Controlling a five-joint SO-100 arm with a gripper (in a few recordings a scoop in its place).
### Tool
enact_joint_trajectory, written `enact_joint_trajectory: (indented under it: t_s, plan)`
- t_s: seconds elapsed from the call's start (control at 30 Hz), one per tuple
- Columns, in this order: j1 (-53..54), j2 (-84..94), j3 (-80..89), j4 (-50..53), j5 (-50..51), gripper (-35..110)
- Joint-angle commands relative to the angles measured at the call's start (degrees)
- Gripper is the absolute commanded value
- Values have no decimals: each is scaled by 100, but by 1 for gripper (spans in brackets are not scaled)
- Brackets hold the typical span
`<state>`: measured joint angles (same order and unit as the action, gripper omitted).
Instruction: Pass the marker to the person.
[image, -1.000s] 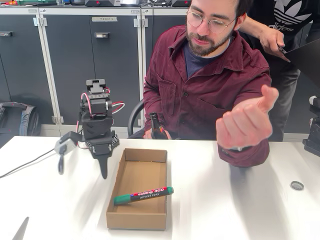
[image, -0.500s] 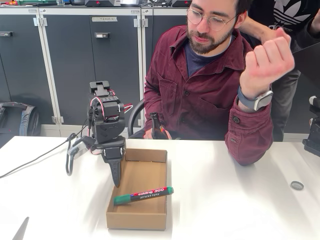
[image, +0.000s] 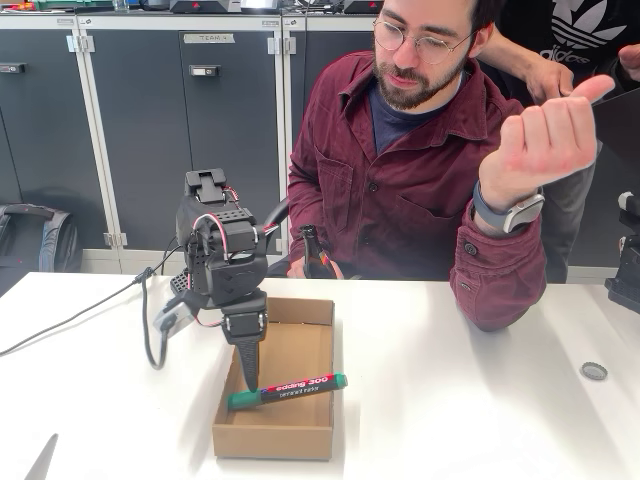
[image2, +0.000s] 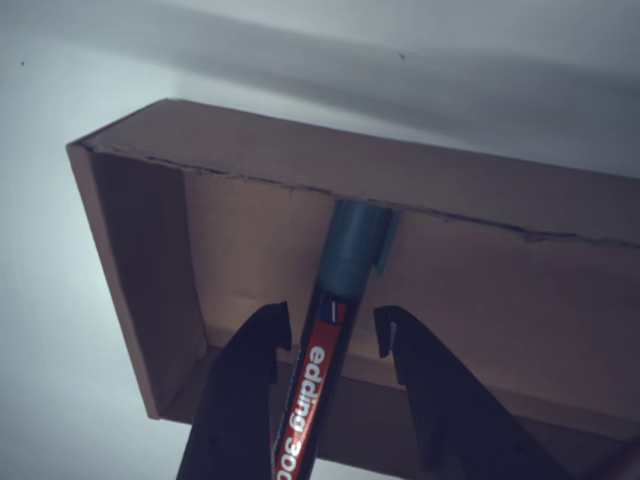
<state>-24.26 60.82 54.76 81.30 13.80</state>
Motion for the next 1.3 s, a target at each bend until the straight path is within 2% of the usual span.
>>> enact_joint_trajectory:
  t_s: [0.0, 1.27]
  plan:
    - [-114, -9, -439, -53, 26, 18]
    - [-264, -545, -466, -545, 70, 20]
